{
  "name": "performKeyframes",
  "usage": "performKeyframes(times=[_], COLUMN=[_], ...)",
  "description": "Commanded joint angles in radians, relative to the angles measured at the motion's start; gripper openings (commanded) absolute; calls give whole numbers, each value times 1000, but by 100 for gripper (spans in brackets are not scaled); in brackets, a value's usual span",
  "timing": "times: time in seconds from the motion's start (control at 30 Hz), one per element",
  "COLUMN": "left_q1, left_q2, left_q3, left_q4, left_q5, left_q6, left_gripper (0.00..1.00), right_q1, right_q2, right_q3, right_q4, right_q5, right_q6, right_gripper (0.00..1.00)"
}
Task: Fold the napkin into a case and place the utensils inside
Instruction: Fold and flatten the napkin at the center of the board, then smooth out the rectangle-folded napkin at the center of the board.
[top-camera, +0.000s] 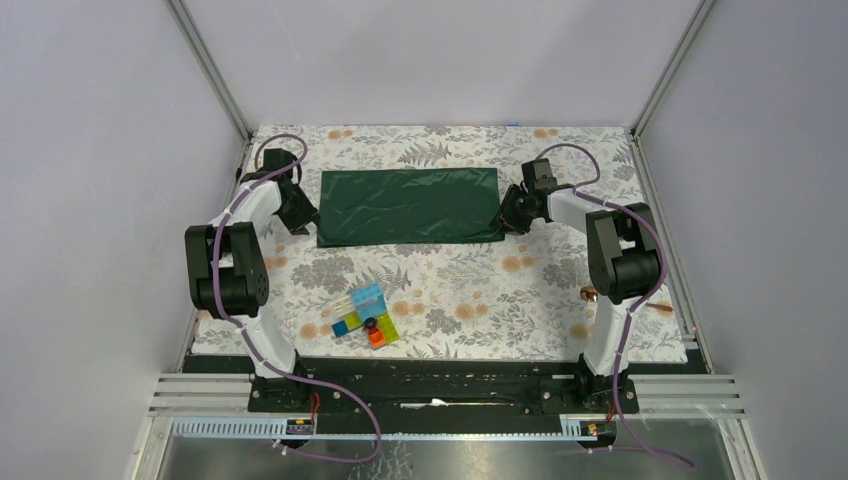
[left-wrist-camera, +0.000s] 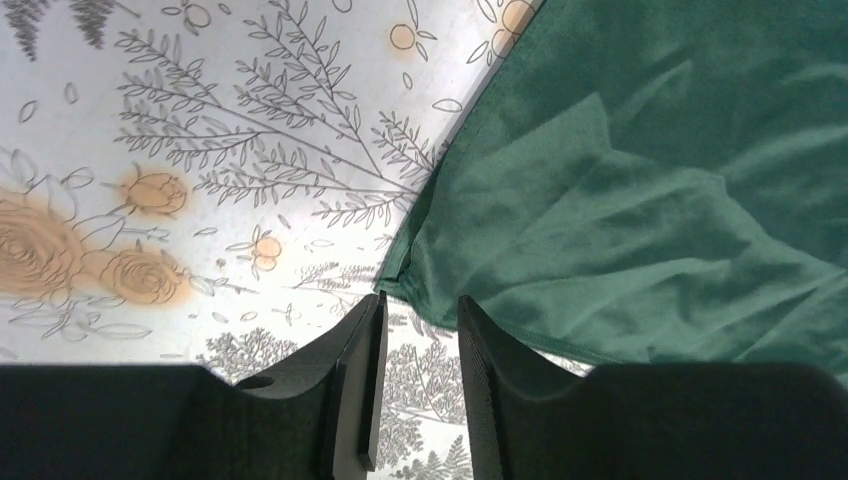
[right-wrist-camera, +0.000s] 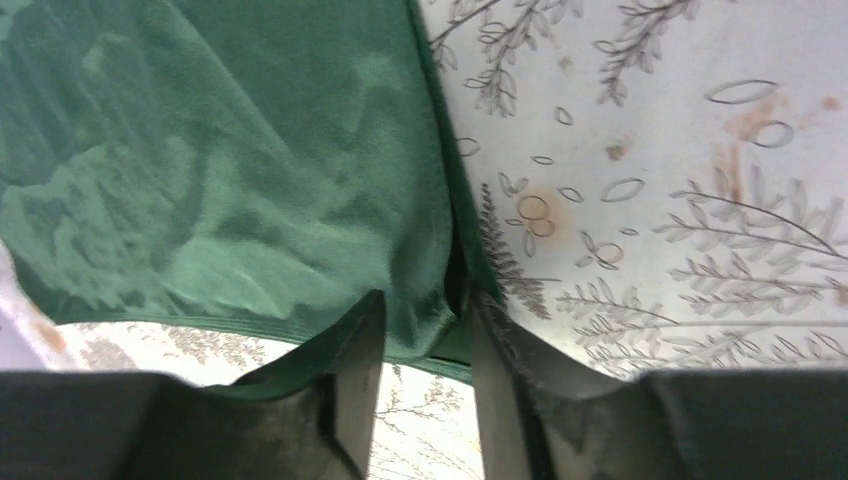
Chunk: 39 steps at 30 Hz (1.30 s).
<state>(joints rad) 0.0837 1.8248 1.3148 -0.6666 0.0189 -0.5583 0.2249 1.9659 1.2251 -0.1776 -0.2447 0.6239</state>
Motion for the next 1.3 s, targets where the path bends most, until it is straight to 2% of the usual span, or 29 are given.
performKeyframes(times=[0.0,0.13,0.37,0.43,0.57,0.77,0.93,1.07,1.17,1.27], left_q1=[-2,-2,-1,-1,-1,-1,-3,-4,-4,-6], left_q2=[-91,-61,57,73,115,105,4,-14,27,52], left_q3=[-17,-4,73,76,78,64,58,54,57,46], left_q4=[-10,14,42,59,60,49,39,40,49,69], left_q5=[-31,125,280,278,243,193,179,201,267,260], left_q6=[25,16,-18,-23,-10,13,24,25,17,13], left_gripper=[43,58,65,67,68,71,84,96,98,99], right_q1=[19,47,77,77,76,76,66,47,49,63], right_q2=[-81,-127,-98,-75,-9,-1,-47,-35,-21,-9], right_q3=[44,62,121,129,154,149,139,154,164,169], right_q4=[-109,-152,-158,-130,-101,-109,-138,-139,-110,-81], right_q5=[93,144,71,28,-46,-14,24,-24,-119,-154], right_q6=[-51,-89,-122,-128,-131,-152,-174,-168,-137,-104], right_gripper=[48,59,66,72,72,73,76,76,76,76])
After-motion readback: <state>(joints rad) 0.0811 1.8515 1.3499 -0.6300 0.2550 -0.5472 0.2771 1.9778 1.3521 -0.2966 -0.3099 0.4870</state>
